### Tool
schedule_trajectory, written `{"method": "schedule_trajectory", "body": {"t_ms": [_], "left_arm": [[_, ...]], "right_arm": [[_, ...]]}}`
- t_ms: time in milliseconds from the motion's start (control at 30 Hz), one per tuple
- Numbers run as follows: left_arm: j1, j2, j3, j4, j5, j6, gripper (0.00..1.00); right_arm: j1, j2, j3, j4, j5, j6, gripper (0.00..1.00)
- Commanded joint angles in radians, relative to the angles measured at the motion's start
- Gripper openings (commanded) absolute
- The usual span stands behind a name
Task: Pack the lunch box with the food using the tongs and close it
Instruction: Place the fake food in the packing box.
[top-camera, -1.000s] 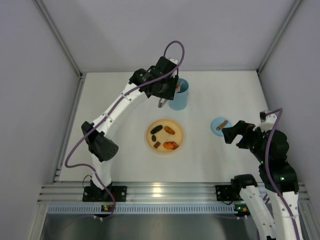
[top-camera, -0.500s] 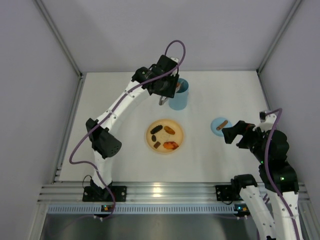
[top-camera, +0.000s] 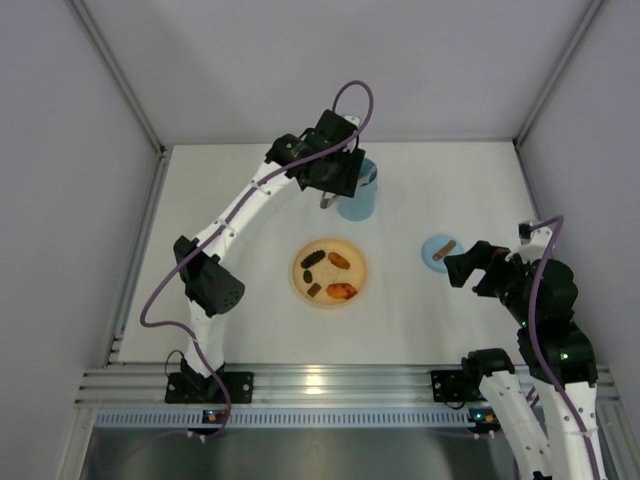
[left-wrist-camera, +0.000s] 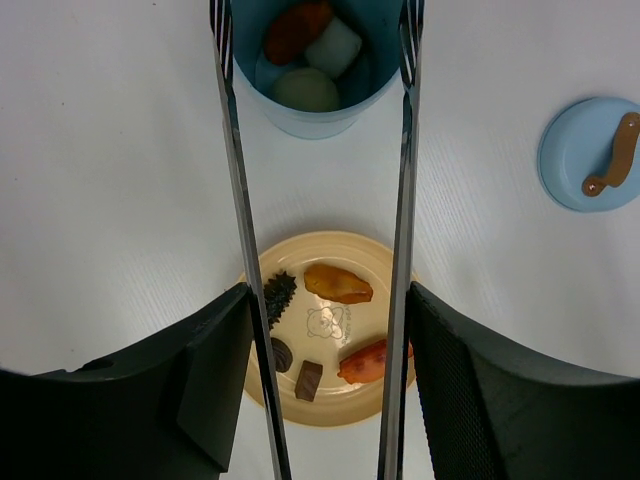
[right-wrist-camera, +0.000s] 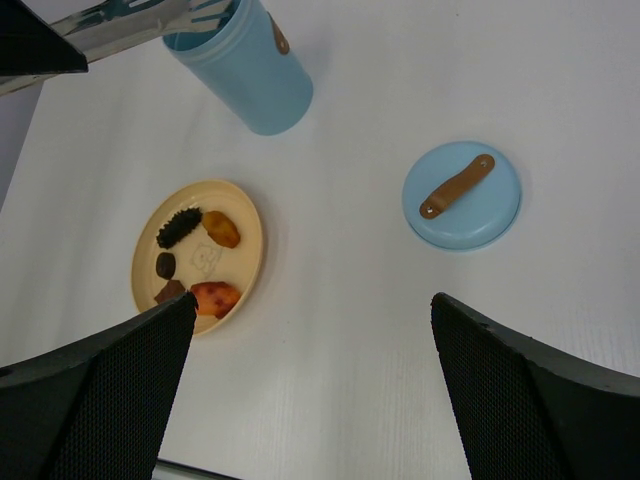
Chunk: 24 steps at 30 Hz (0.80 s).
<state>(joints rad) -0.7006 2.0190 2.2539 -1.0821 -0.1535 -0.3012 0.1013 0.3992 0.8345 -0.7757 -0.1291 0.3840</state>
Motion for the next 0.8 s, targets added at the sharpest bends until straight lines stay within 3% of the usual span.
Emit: {"method": "schedule_trajectory", "body": {"t_ms": [0, 433, 767], "left_arm": [[0.006, -0.016, 0.049, 0.047, 0.008, 0.014, 0.66], [0.0, -0.14, 0.043, -0.022, 0.0, 0.011, 0.63], [-0.066, -0.437, -0.339, 0.005, 0.018, -0.019, 0.58]], "right_arm": [[-0.014, 0.003, 0.048, -0.027, 0.005, -0.02, 0.99], [-0.014, 0.001, 0.043, -0.025, 0.002, -0.019, 1.0], [-0.014, -0.003, 0.041, -0.025, 0.003, -0.016, 1.0]]}}
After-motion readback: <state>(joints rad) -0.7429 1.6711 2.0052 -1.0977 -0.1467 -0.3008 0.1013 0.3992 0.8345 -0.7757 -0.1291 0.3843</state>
